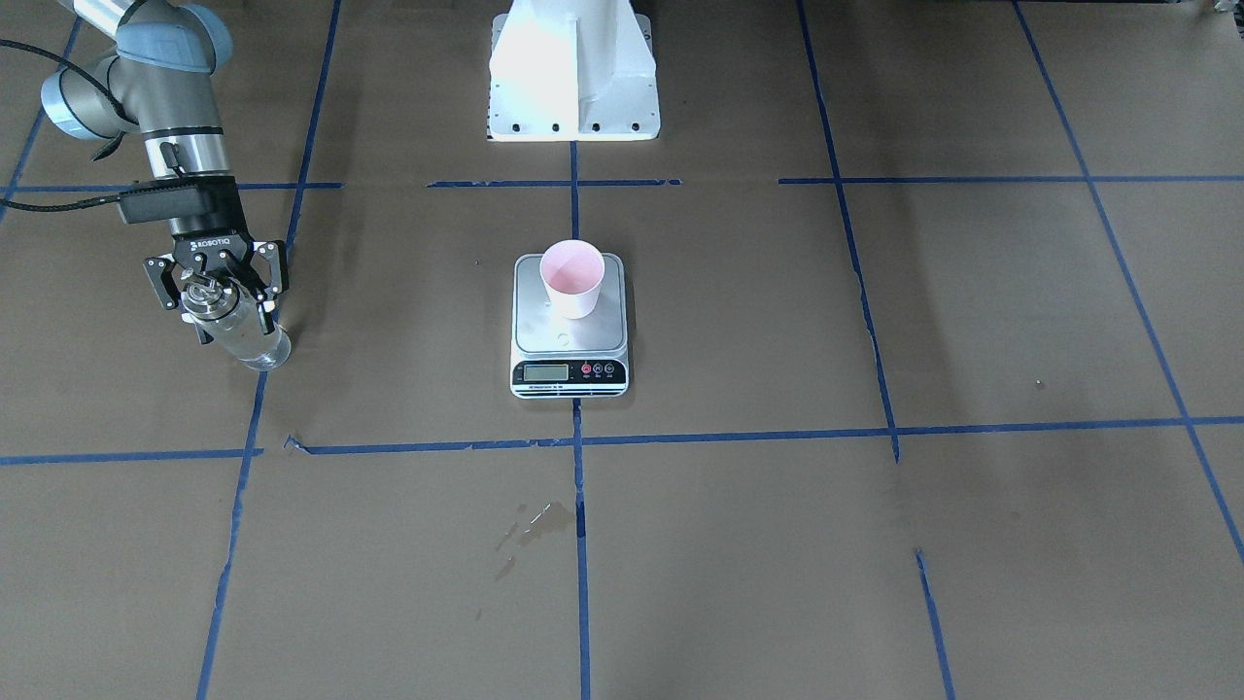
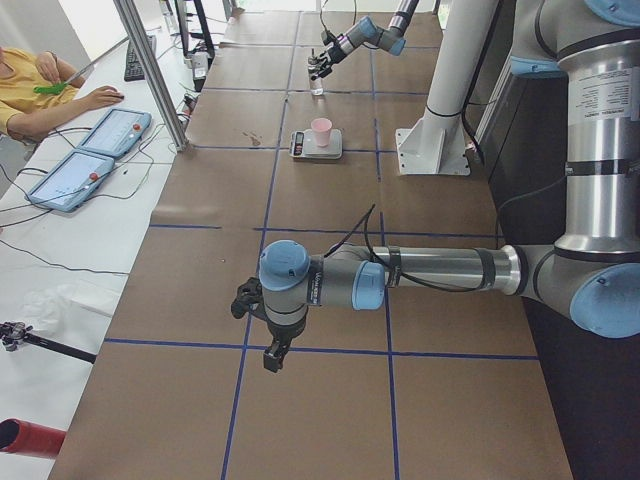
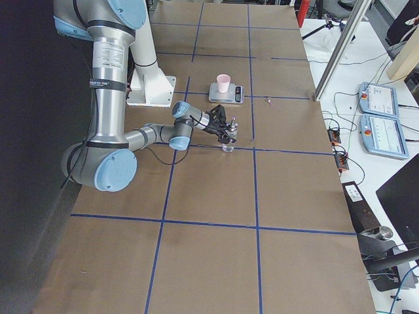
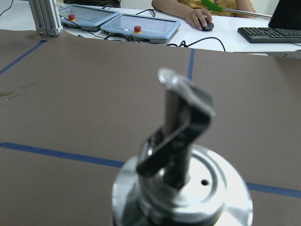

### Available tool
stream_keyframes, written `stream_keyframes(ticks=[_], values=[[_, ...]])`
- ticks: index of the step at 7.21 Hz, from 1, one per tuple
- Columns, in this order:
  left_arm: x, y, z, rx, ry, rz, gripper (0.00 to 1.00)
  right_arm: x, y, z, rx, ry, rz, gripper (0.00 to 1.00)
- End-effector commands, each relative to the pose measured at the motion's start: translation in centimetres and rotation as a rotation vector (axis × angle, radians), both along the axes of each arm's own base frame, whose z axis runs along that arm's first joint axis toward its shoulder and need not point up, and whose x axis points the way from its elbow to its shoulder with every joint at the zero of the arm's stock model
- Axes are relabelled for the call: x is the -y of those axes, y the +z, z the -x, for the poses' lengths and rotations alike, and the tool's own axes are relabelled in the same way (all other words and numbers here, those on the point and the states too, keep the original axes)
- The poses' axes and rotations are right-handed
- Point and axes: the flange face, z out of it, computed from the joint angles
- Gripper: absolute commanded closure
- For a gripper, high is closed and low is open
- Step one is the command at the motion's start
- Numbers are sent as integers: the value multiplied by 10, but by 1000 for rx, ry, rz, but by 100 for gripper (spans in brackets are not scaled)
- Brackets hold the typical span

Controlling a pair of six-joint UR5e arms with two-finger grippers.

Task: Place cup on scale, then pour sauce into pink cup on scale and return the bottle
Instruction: 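Lift the bottle with the right gripper and carry it over the cup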

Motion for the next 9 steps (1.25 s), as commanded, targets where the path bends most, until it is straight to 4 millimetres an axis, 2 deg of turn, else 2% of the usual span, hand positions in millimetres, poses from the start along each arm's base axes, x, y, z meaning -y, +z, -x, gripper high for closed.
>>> stream_keyframes(ticks=[1, 2, 3, 4, 5, 7, 9], values=[[0, 0, 0, 0, 0, -1, 0, 0, -8, -5, 7, 20, -16, 100], [0, 1, 0, 0, 0, 1, 0, 3, -13, -9, -10, 16, -35, 100], [0, 1, 0, 0, 0, 1, 0, 6, -32, -16, -60, -12, -100, 100], [0, 1, 0, 0, 0, 1, 0, 10, -59, -27, -33, -5, -134, 100], [1, -1, 0, 0, 0, -2, 0, 9, -77, -33, 0, -25, -151, 100], [0, 1, 0, 0, 0, 2, 0, 14, -95, -31, -72, -50, -227, 100], [-1, 3, 0, 0, 0, 5, 0, 18, -94, -22, -131, -61, -201, 100]])
